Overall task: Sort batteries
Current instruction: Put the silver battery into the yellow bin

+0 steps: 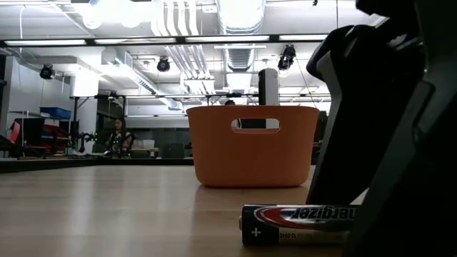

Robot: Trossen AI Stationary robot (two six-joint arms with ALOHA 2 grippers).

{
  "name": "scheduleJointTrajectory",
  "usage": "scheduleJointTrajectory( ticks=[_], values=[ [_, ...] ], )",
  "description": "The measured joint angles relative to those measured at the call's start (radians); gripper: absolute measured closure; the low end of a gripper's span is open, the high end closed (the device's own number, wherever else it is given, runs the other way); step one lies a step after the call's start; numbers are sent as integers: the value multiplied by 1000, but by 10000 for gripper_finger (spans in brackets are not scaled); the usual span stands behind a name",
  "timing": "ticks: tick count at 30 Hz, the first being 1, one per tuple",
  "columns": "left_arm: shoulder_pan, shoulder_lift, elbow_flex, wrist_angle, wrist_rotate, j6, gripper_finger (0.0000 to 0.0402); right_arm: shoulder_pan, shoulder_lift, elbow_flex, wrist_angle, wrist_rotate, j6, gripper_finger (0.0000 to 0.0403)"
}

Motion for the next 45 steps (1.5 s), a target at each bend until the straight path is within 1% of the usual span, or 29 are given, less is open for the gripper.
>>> scheduleJointTrajectory(
  ticks=[4,7,10,15,17,21,26,28,31,34,37,40,45],
  values=[
    [0,0,0,-2,0,0,276,-6,28,0,7,-23,0,222],
    [0,0,0,-3,0,-3,276,-9,39,-2,6,-36,-1,247],
    [0,0,0,-4,0,-8,276,-12,43,-2,8,-52,-9,282],
    [0,0,-1,-5,0,-14,276,-15,44,-2,14,-62,-28,352],
    [0,0,-1,-5,0,-19,276,-15,44,-2,12,-61,-43,367],
    [0,1,-1,-6,0,-19,276,-16,31,5,5,-57,-76,367],
    [2,1,-5,-17,-1,-38,276,-18,-37,2,-13,-64,-127,367],
    [2,1,-13,-23,-2,-41,276,-20,-87,-2,-35,-72,-159,367],
    [2,2,-30,-27,-3,-42,276,-27,-200,3,-73,-99,-214,367],
    [3,2,-46,-29,-34,-45,276,-49,-304,5,-129,-113,-268,367],
    [3,2,-57,-42,-73,-73,276,-96,-401,4,-202,-115,-353,367],
    [3,2,-59,-74,-81,-115,276,-171,-500,2,-256,-109,-466,367],
    [3,2,-59,-124,-81,-192,276,-341,-607,-37,-287,-113,-678,367]
  ],
)
